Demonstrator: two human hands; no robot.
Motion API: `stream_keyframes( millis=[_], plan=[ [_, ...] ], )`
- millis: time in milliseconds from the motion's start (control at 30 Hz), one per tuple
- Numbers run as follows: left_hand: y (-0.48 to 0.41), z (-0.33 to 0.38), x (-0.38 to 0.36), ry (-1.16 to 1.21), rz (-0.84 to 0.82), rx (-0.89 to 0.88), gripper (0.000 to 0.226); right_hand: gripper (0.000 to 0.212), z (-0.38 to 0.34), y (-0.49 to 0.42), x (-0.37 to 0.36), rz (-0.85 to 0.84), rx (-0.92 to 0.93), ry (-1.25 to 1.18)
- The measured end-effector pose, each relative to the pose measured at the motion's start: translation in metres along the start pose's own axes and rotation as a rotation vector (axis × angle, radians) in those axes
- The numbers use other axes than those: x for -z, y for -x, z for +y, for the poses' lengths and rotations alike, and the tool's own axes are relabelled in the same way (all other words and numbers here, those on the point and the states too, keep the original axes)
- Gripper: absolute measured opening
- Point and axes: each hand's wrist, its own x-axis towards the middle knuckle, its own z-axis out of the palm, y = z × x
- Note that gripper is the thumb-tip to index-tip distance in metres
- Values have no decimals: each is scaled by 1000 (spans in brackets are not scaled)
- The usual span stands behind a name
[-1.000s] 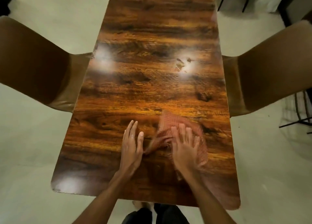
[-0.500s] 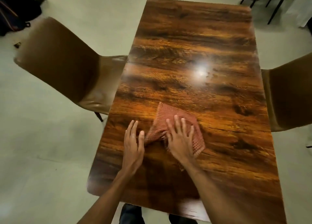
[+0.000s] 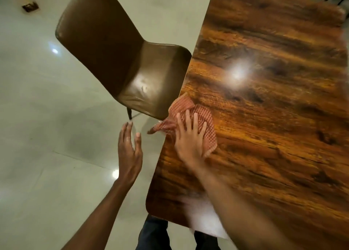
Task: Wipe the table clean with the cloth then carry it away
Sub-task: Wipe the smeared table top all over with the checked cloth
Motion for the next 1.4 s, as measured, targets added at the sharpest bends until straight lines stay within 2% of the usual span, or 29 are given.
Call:
stream_keyframes(
  millis=[133, 233, 267, 400, 433, 533, 633, 700, 800, 867, 933, 1033, 1100, 1200, 1267, 1333, 1400],
  plan=[
    [7, 10, -3, 41, -8, 3, 56, 64, -28, 108, -34, -28, 144, -87],
    [18, 21, -18, 45, -46, -10, 60, 62, 8, 105, -28, -14, 214, -40],
    [23, 26, -23, 48, -69, -21, 60, 61, 23, 101, -21, -15, 183, -25],
    [51, 53, -55, 70, -148, -86, 59, 54, 93, 112, -1, -10, -162, -59],
    [59, 59, -63, 72, -168, -95, 60, 51, 101, 124, -1, -13, -198, -68],
    [89, 80, -96, 43, -217, -134, 60, 48, 113, 177, -16, -46, -95, -68],
    [129, 99, -140, 18, -228, -177, 60, 51, 161, 221, -24, -39, -12, -100],
    [153, 106, -163, 2, -242, -183, 61, 60, 221, 225, -14, 23, -91, -96],
    [197, 123, -202, -14, -291, -219, 61, 61, 328, 231, 12, 59, -314, -58],
    [221, 138, -222, -19, -311, -219, 60, 61, 358, 232, 21, 53, -374, -76],
    [246, 156, -241, -27, -313, -213, 61, 62, 349, 244, 15, 61, -363, -121],
    [274, 178, -258, -30, -337, -218, 64, 70, 314, 279, -6, 49, -135, -167],
    [291, 184, -264, -35, -356, -233, 61, 72, 331, 303, -11, 50, -46, -164],
    [313, 182, -268, -1, -377, -233, 60, 60, 392, 334, -8, 67, -242, -85],
    [326, 178, -267, -7, -380, -231, 59, 62, 418, 353, -2, 52, -394, -87],
    [338, 174, -264, -4, -384, -214, 61, 64, 407, 365, -2, 41, -460, -114],
    [350, 170, -259, 18, -381, -202, 63, 63, 373, 372, -9, 12, -418, -153]
  ],
)
